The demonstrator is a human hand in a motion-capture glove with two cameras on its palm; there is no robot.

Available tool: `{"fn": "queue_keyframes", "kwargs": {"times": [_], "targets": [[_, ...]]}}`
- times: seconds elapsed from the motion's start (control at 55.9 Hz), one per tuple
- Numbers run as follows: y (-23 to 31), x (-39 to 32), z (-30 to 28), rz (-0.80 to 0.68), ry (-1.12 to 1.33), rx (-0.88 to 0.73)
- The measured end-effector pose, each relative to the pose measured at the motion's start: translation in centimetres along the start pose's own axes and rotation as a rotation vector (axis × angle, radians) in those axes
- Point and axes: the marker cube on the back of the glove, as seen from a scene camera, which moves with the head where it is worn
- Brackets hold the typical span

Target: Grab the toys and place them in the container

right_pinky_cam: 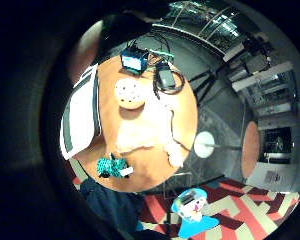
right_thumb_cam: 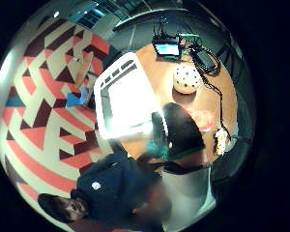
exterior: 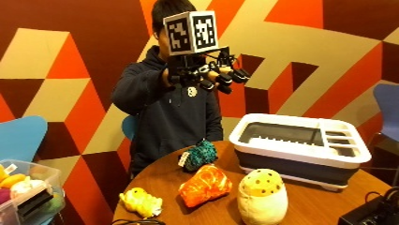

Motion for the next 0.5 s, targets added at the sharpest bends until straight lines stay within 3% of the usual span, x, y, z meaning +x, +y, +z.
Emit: {"fn": "queue_keyframes", "kwargs": {"times": [0.501], "targets": [[-2.2, 0.6, 0.9, -0.037, 0.037, -0.08]]}}
